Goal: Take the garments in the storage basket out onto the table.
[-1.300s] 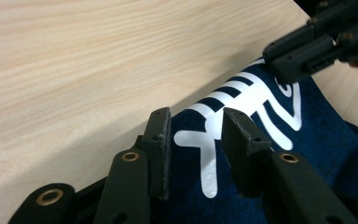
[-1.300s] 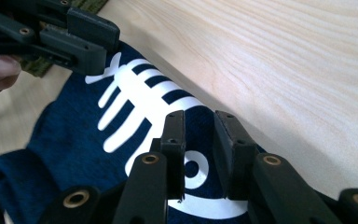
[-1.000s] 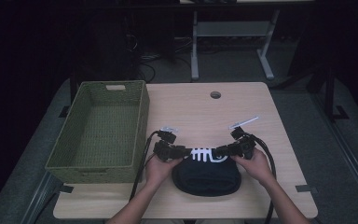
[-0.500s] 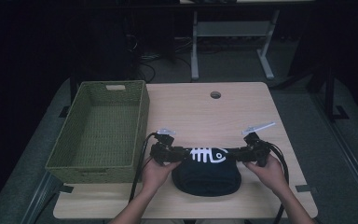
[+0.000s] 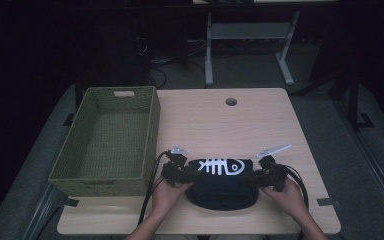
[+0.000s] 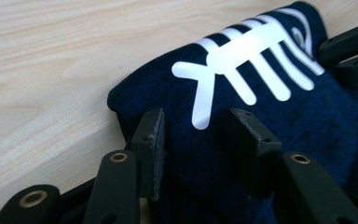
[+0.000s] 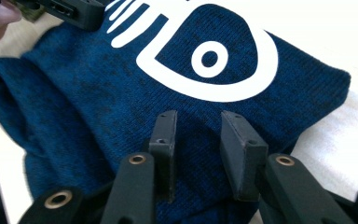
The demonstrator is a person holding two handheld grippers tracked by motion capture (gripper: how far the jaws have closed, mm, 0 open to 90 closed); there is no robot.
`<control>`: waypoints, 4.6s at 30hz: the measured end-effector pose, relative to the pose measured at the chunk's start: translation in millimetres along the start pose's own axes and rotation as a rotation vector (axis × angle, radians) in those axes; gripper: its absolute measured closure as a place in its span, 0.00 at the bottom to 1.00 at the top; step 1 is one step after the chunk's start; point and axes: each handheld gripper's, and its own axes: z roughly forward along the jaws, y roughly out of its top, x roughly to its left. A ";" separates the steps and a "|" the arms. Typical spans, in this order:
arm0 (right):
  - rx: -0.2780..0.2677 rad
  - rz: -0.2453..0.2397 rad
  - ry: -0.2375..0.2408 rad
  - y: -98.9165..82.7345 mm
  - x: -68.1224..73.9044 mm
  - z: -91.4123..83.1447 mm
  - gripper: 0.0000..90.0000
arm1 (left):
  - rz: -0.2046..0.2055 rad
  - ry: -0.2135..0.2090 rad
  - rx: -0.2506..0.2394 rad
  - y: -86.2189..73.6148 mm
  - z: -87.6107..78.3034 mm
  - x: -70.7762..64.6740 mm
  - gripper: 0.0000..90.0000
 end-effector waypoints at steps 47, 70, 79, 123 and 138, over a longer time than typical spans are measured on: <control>-0.093 0.127 -0.157 -10.3 -40.0 -25.0 0.54 | -0.095 -0.006 -0.041 17.9 14.6 7.1 0.36; -0.060 0.171 -0.102 -9.1 -38.0 -5.6 0.78 | -0.166 -0.096 -0.012 16.4 28.7 14.1 0.62; -0.074 0.167 -0.112 -7.2 -34.0 -5.5 0.86 | -0.144 -0.097 -0.002 17.1 27.9 11.2 0.80; -0.303 0.123 0.106 108.0 24.8 -53.4 0.88 | -0.167 -0.054 -0.212 82.1 -115.5 41.4 0.82; -0.294 0.053 0.136 168.9 63.3 -32.8 0.88 | -0.185 0.004 -0.263 84.8 -176.4 79.7 0.82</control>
